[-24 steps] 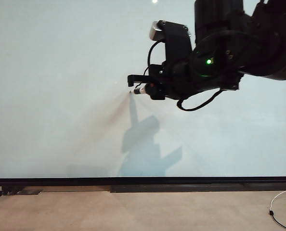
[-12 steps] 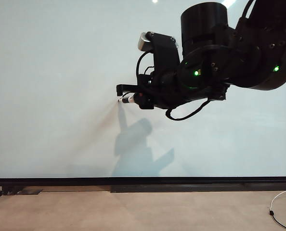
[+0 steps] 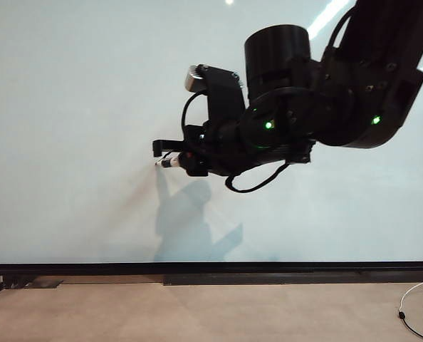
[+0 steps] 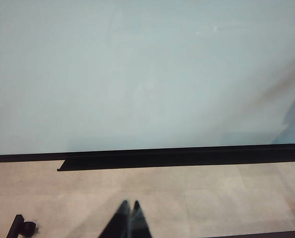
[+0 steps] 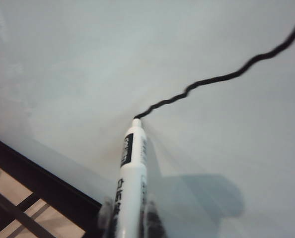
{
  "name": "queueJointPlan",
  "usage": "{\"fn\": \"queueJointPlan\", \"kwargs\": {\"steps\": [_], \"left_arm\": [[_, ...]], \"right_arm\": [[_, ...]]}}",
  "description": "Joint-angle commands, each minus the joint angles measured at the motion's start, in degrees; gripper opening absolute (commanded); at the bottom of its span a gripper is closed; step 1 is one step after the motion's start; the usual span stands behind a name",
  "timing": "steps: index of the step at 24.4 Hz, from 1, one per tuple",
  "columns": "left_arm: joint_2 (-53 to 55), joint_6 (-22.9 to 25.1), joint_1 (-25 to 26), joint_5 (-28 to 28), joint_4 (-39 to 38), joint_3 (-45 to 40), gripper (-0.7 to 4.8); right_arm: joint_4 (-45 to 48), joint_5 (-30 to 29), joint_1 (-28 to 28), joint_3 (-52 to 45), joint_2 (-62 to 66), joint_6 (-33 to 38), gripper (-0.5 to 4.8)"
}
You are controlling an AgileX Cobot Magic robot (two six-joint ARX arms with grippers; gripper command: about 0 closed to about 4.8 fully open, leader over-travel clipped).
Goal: Pick up the pen on the shelf to the right of the whiteboard and draw a triangle.
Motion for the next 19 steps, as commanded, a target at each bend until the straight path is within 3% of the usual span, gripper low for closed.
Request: {"fn": "queueJointPlan", "kwargs": {"steps": [1,19], "left_arm": [[0.0,0.02,-0.02,0.13,0.42,0.22,-0.05],[0.0,0.02,-0.02,-0.04,0.44,0.22,-0.05]], "right_arm": [[0.63,2.8,0.24,1.44,0.83,0.63,-0.07],[0.61,1.92,1.33,1.42,2.84,2.62,-0.07]]}}
